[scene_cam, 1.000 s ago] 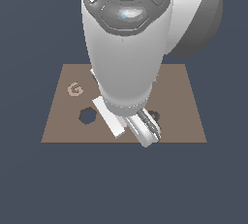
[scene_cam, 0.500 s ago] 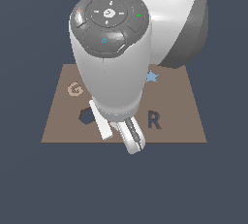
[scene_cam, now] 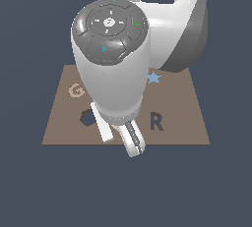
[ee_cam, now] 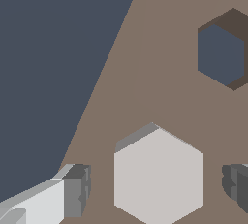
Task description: Insert a designated object into the corresponding slot on a board.
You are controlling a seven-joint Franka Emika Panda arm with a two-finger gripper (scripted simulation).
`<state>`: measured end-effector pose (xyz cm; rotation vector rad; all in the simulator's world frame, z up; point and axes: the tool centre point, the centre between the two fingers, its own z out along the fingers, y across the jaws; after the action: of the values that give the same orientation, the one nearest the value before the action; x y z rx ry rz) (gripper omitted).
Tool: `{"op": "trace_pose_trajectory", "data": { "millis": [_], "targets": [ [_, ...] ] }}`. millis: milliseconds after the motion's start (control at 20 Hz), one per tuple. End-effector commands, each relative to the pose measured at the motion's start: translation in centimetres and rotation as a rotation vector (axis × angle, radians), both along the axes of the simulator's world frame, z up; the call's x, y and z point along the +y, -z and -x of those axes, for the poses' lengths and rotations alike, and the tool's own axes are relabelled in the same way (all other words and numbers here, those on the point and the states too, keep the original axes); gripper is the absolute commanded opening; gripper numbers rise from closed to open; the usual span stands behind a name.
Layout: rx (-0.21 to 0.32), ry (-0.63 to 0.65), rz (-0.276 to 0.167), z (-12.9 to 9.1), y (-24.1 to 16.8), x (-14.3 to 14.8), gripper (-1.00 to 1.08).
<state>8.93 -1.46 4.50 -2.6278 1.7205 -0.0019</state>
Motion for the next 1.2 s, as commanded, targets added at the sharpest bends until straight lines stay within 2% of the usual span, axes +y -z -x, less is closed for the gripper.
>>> {"op": "trace_pose_trajectory", "data": {
  "millis": [0, 200, 250, 1150],
  "targets": [
    [0.001, 0.002, 0.0, 0.06, 0.86, -0.02, 1.0],
    [0.001, 0.003, 0.0, 0.08, 1.5, -0.01, 1.0],
    [0.001, 0.003, 0.0, 0.08, 1.5, -0.01, -1.0],
    [0.002, -0.003, 0.0, 0.12, 1.19, -0.06, -1.0]
  ]
}}
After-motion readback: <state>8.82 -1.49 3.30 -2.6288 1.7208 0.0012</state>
